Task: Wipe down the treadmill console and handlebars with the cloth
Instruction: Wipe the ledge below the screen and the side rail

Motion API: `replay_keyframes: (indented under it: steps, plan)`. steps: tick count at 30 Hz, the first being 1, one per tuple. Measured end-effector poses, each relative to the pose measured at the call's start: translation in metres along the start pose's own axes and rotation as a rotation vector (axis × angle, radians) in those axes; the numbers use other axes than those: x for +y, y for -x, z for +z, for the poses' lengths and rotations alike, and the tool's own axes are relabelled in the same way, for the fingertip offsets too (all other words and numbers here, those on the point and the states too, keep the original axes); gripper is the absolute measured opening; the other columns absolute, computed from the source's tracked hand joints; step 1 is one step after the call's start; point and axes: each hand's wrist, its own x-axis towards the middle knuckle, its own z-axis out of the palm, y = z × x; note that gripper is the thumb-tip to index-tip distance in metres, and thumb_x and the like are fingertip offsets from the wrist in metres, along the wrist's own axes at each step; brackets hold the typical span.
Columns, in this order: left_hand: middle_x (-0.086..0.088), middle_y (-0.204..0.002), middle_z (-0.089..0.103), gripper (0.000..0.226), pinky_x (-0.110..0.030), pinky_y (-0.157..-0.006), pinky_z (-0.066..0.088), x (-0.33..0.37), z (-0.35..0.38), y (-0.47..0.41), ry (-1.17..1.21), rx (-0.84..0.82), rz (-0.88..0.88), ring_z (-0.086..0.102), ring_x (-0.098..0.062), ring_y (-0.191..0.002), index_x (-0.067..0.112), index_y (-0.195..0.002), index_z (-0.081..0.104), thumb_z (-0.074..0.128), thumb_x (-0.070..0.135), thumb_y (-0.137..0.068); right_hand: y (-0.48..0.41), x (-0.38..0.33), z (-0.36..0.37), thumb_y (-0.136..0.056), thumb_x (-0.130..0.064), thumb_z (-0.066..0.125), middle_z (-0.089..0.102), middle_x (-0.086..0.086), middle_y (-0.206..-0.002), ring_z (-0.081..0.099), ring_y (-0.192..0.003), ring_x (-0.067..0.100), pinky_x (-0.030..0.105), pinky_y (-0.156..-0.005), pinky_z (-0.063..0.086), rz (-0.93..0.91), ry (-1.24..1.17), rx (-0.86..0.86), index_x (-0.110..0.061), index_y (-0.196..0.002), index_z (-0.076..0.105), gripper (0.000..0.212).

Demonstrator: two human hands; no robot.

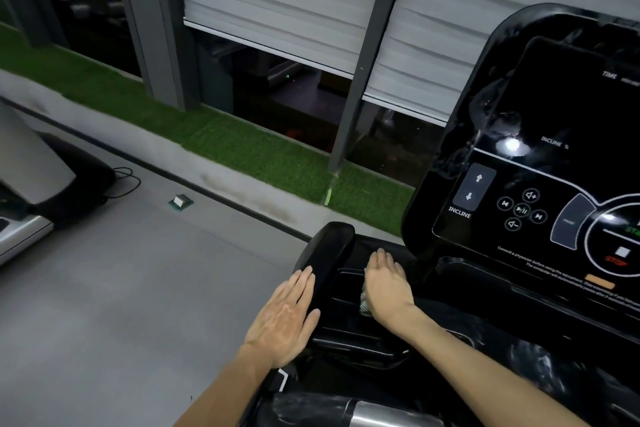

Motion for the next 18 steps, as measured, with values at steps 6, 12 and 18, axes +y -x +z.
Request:
replay_keyframes:
  steps: [6,12,18]
  plan:
    - [0.006,-0.160,-0.017,0.086,-0.018,-0.111,-0.023,0.003,-0.004,-0.002,0.016,-0.003,-0.004,-0.022,-0.003,-0.143,0.015,-0.156,-0.006,-0.013,0.056,-0.082,-0.005,0.007,0.008,-0.088,-0.027,0.064,0.053,0.010,-0.131,0.047,-0.125,0.025,0.034,-0.104,0.036,-0.138,0.061,0.008,-0.008,-0.123,0.053,0.041]
    - [0.008,-0.160,-0.018,0.085,-0.018,-0.113,-0.021,0.001,-0.003,-0.002,0.034,-0.002,-0.006,-0.020,-0.003,-0.144,0.016,-0.156,-0.006,-0.013,0.057,-0.083,0.004,0.024,-0.003,-0.097,-0.040,0.048,0.030,0.012,-0.151,0.024,-0.142,0.024,0.033,-0.115,0.020,-0.226,0.018,-0.119,-0.003,-0.141,0.034,0.059]
    - [0.008,-0.159,-0.018,0.086,-0.022,-0.114,-0.021,0.003,-0.005,-0.002,0.039,0.002,-0.014,-0.019,-0.004,-0.145,0.015,-0.156,-0.006,-0.013,0.057,-0.081,0.013,0.024,-0.009,-0.093,-0.013,0.056,0.043,0.013,-0.136,0.037,-0.133,0.028,0.033,-0.110,0.032,-0.210,0.015,-0.158,-0.001,-0.133,0.041,0.045]
